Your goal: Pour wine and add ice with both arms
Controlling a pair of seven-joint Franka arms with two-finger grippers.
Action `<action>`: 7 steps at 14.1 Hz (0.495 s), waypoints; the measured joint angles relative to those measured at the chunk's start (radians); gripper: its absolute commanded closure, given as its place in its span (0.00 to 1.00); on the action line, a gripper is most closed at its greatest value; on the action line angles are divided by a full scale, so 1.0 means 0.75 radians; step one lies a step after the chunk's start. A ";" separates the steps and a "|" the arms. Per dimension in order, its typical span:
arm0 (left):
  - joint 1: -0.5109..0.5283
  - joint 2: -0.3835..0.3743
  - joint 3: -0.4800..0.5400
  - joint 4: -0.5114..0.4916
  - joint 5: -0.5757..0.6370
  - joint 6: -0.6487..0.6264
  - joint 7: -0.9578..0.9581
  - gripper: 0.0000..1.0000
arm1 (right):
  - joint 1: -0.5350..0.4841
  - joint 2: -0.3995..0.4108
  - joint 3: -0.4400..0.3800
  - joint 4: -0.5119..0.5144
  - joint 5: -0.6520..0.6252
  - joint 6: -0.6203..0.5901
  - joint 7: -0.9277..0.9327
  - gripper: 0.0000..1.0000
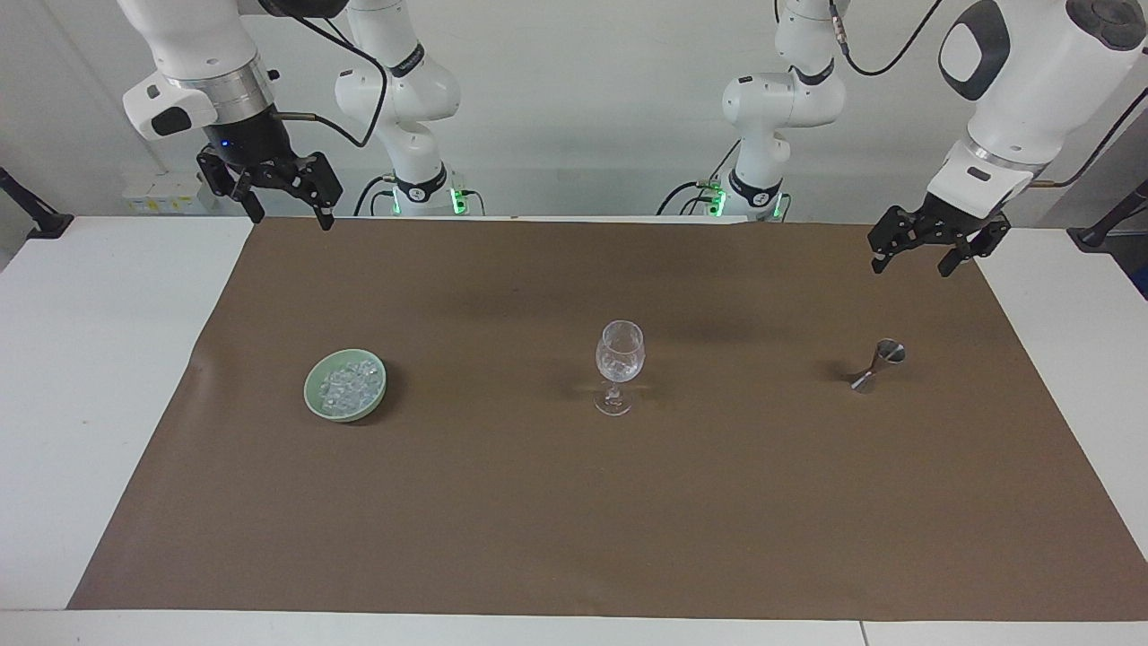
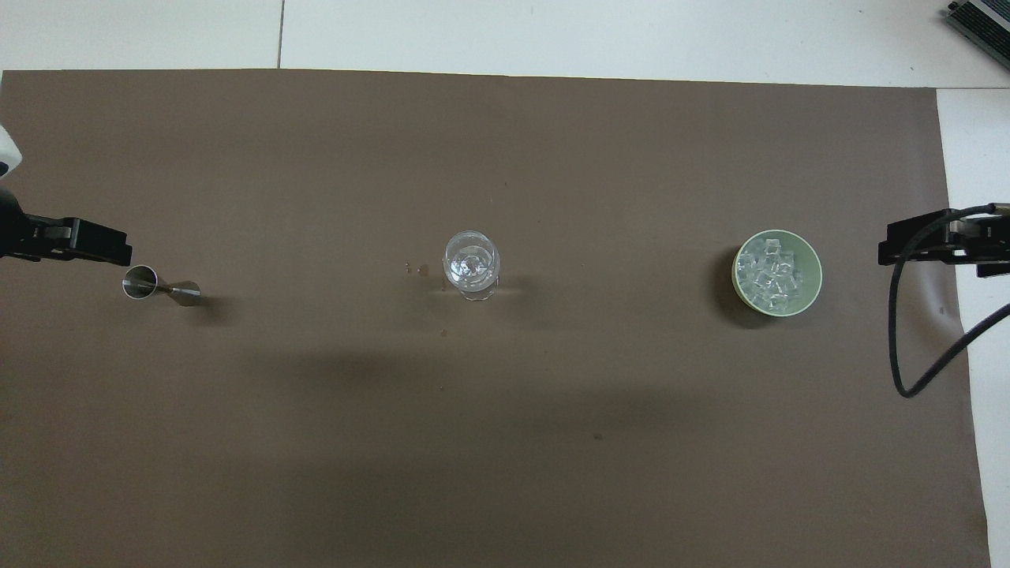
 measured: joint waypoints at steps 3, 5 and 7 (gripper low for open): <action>0.000 -0.001 -0.002 0.009 0.000 0.000 0.000 0.00 | 0.000 -0.002 0.000 -0.004 0.000 0.000 0.000 0.00; 0.000 -0.001 -0.002 0.010 0.000 0.000 0.000 0.00 | 0.000 -0.003 0.000 -0.009 0.000 0.000 0.000 0.00; 0.000 -0.001 -0.002 0.010 0.000 -0.001 0.000 0.00 | 0.000 -0.007 0.000 -0.023 0.001 0.000 0.000 0.00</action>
